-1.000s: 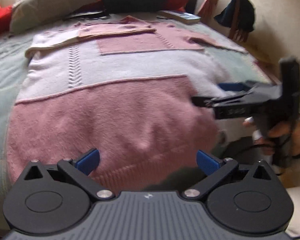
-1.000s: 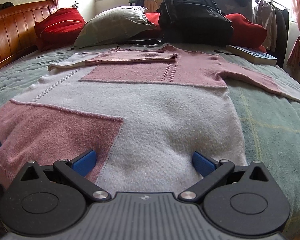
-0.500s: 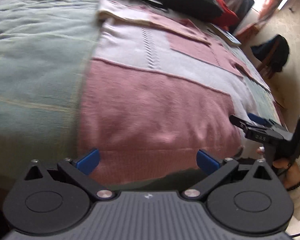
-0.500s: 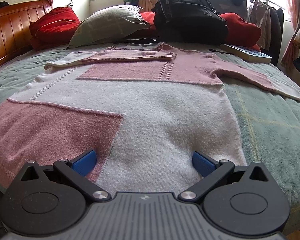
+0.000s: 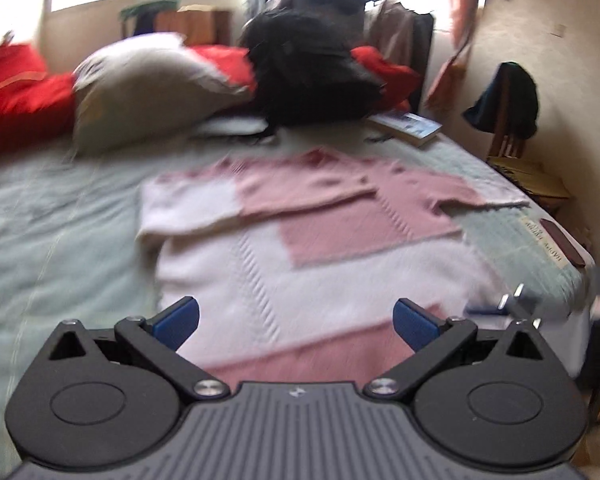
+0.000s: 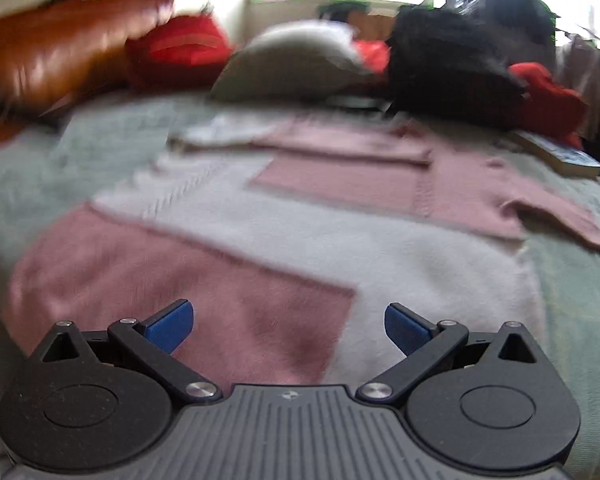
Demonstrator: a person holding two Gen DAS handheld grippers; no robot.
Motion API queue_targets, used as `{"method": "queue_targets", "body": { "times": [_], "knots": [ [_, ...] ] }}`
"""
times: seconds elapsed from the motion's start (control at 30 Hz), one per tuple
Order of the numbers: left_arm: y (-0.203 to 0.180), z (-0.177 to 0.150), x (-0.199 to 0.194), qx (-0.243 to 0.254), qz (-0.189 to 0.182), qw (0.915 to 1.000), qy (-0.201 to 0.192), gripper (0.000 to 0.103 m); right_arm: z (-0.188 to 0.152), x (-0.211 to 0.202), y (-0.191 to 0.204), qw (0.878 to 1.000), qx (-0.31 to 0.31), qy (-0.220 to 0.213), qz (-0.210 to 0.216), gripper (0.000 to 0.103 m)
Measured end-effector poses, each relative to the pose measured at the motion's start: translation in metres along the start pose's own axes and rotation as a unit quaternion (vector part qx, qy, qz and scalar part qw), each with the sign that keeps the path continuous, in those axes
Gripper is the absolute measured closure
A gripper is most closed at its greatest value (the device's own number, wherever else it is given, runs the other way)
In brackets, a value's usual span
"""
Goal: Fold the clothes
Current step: 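Withdraw the left gripper and bring the right gripper toward the other sleeve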
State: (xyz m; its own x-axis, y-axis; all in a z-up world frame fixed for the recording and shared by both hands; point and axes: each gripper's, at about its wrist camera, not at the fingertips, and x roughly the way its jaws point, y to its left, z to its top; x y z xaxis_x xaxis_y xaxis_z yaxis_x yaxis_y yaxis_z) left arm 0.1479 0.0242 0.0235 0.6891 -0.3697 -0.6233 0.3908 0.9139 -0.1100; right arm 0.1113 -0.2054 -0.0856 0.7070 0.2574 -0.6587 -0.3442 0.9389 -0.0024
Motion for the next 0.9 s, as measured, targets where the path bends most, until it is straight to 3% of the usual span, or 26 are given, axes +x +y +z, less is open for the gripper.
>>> {"method": "queue_targets", "body": {
  "times": [0.07, 0.13, 0.23, 0.33, 0.47, 0.63, 0.77, 0.9],
  "knots": [
    [-0.009, 0.006, 0.016, 0.014, -0.005, 0.9998, -0.012, 0.001, -0.013, 0.006, 0.005, 1.000, -0.026, 0.008, -0.009, 0.000],
    [-0.018, -0.002, 0.032, 0.026, 0.020, 0.9993, -0.018, 0.001, -0.027, -0.005, 0.005, 0.999, -0.044, -0.015, -0.007, 0.000],
    [-0.019, -0.022, 0.061, 0.020, 0.010, 0.9996, 0.017, 0.001, -0.043, -0.020, -0.006, 0.999, -0.040, -0.017, 0.000, 0.000],
    [-0.008, -0.042, 0.089, -0.025, -0.005, 0.9968, 0.075, 0.001, -0.041, -0.029, -0.017, 1.000, -0.020, -0.017, 0.004, 0.000],
    [-0.009, -0.044, 0.086, -0.021, -0.003, 0.9975, 0.067, 0.001, -0.024, -0.033, -0.032, 1.000, 0.009, -0.026, 0.000, 0.000],
    [-0.013, -0.031, 0.077, -0.016, -0.002, 0.9992, 0.036, 0.001, 0.004, -0.003, -0.056, 0.999, 0.036, -0.022, -0.018, 0.000],
    [-0.021, -0.027, 0.088, 0.002, 0.002, 0.9991, 0.042, 0.001, -0.012, 0.006, -0.067, 0.999, 0.049, -0.003, -0.017, 0.000],
    [-0.030, -0.023, 0.102, 0.012, 0.002, 0.9987, 0.050, 0.001, -0.031, -0.013, -0.076, 0.998, 0.066, -0.009, -0.007, 0.000]
  ]
}}
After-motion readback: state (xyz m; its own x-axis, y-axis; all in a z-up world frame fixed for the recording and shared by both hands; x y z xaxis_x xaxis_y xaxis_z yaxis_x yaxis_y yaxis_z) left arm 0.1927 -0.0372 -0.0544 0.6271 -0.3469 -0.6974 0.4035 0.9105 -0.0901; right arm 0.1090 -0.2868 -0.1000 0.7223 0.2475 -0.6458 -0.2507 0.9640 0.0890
